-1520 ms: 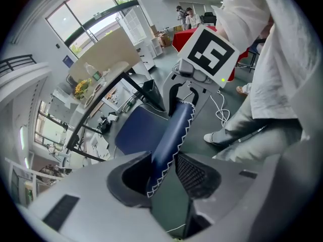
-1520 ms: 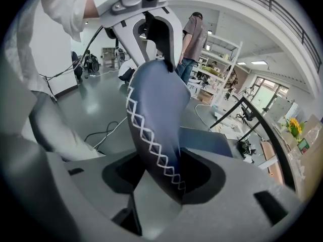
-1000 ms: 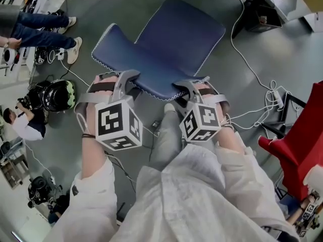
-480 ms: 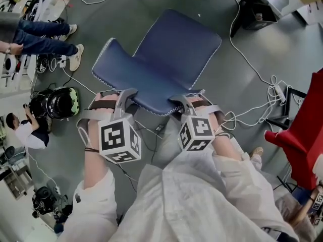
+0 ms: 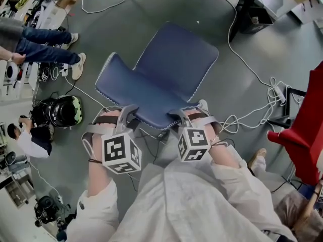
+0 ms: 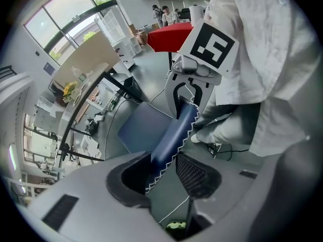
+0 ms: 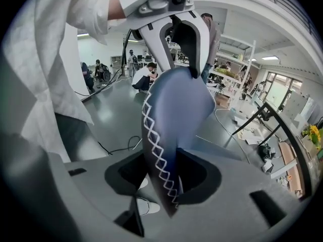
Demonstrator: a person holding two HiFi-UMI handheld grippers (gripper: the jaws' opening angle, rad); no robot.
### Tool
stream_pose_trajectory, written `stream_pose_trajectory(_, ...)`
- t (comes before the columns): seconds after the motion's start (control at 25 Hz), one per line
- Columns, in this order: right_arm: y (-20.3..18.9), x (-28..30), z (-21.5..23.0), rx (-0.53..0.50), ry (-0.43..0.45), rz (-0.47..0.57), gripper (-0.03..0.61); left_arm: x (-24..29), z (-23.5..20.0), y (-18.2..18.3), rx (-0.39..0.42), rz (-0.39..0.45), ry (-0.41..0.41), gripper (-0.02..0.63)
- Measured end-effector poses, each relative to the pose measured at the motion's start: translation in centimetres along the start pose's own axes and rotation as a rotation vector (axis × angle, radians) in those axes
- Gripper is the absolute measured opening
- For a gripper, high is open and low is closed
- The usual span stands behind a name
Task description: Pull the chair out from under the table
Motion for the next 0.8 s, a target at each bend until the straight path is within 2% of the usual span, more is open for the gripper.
stream_pose_trajectory(0.28, -0.3, -0.2, 0.2, 0.034, -0.014, 0.023, 0.164, 0.0, -0.3, 0.0, 0.004, 0.029, -0.017, 0.160)
stream_pose_trajectory(0.52, -0.5, -0.6, 0.4, 0.062, -0.006, 0.073, 0.186, 0.1, -0.1, -0.4, -0.045, 0.047, -0.001, 0.169)
stream_pose_trajectory(0.6, -0.5, -0.9, 0.6, 0.068, -0.002, 0.082, 0.203, 0.0, -0.2, -0.3, -0.080, 0.053, -0.013, 0.198)
stream_pose_trajectory(0.64, -0.5, -1.2, 0.7, 0.074, 0.004, 0.086, 0.210, -0.2, -0.3, -0.1, -0.099, 0.063, -0.023, 0.238)
stream_pose_trajectory(0.8, 0.4, -3.0, 1.3, 0.042, 0.025, 0.097, 0.230, -1.1, -0.9, 0.1, -0.114, 0.063, -0.056, 0.249)
Point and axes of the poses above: the fingertips, and each gripper's own axes: x forward along the fingers, z to its right, y out of its top, the point moved 10 cm from there along -x, backward along the fingers
